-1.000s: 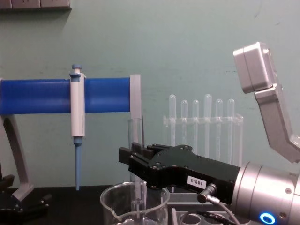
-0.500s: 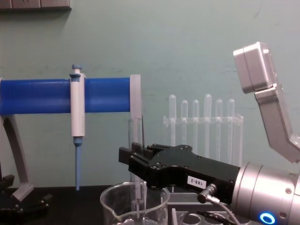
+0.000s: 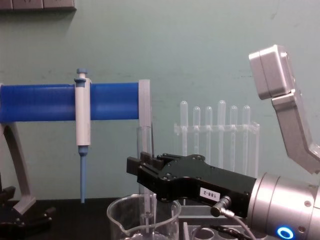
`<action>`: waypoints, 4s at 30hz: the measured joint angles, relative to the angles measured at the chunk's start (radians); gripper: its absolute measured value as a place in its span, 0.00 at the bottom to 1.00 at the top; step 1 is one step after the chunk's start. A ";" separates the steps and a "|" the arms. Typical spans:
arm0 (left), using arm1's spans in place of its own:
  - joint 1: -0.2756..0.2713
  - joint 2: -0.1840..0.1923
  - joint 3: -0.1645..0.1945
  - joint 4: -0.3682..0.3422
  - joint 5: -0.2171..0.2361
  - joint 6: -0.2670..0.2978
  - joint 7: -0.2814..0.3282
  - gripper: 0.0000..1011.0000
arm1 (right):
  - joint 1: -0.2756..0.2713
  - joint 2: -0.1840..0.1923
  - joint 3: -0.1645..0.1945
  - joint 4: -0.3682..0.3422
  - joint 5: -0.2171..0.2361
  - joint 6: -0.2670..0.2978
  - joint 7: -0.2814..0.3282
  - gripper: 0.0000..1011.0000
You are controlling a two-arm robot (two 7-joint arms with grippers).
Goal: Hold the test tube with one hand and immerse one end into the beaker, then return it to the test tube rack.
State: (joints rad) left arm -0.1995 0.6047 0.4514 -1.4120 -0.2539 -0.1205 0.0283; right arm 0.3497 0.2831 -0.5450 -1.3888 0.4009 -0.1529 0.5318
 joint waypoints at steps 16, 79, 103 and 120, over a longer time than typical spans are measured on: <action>0.000 0.000 0.000 0.000 0.000 0.000 0.000 0.99 | 0.000 0.000 0.000 0.000 0.000 0.000 0.000 0.22; 0.000 0.000 0.000 0.000 0.000 0.000 0.000 0.99 | -0.252 0.161 0.207 -0.301 0.017 0.053 -0.103 0.22; 0.000 0.000 0.000 0.000 0.000 0.000 0.000 0.99 | -0.219 0.132 0.187 -0.211 -0.030 0.039 -0.080 0.22; 0.000 0.000 0.000 0.000 0.000 0.000 0.000 0.99 | -0.191 0.127 0.160 -0.175 -0.068 0.074 -0.075 0.22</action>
State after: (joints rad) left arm -0.1995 0.6047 0.4514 -1.4120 -0.2539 -0.1205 0.0283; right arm 0.1588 0.4106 -0.3847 -1.5634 0.3325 -0.0792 0.4572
